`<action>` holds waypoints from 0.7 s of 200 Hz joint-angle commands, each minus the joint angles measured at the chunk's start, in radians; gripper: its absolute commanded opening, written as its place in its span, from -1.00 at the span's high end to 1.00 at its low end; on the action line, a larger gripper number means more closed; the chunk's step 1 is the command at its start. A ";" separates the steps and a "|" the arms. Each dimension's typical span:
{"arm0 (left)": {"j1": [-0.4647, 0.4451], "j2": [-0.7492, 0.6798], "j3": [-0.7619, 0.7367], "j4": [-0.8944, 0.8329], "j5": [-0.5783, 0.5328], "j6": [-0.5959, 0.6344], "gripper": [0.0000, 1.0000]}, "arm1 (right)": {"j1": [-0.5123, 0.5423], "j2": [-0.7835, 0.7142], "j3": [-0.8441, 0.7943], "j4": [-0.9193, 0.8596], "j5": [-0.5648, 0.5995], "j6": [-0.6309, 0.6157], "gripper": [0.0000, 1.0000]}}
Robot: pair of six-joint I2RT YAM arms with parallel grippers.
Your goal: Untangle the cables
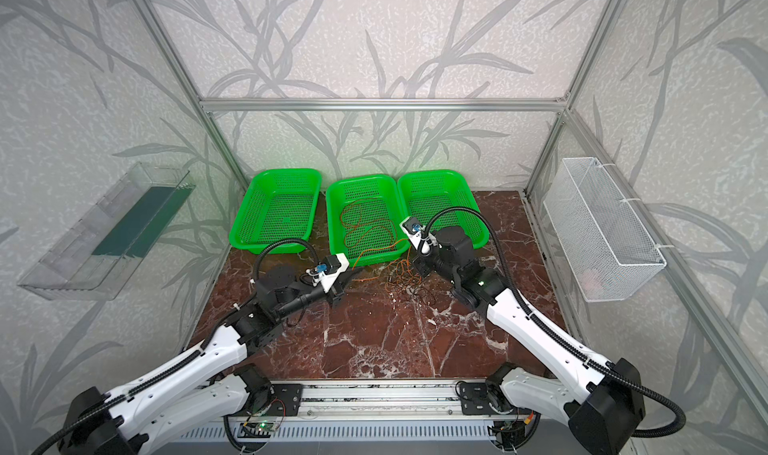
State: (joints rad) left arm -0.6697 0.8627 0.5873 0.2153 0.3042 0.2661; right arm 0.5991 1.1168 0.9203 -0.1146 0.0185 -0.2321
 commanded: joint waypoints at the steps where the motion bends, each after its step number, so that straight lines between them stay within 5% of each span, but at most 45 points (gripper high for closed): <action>1: 0.002 -0.063 0.077 -0.203 -0.174 0.163 1.00 | -0.044 -0.030 -0.034 0.027 0.059 0.050 1.00; 35: 0.011 -0.083 0.133 -0.362 -0.310 0.281 1.00 | -0.091 -0.064 -0.067 0.011 0.066 0.050 1.00; 94: 0.038 -0.076 0.155 -0.380 -0.508 0.387 0.97 | -0.126 -0.117 -0.086 -0.016 0.101 0.029 1.00; 140: 0.108 -0.058 0.138 -0.369 -0.531 0.370 0.74 | -0.147 -0.151 -0.096 -0.013 0.060 0.024 1.00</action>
State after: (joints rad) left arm -0.6167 0.8162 0.7139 -0.1104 -0.0933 0.6266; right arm 0.4973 1.0016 0.8410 -0.1059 -0.0422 -0.2131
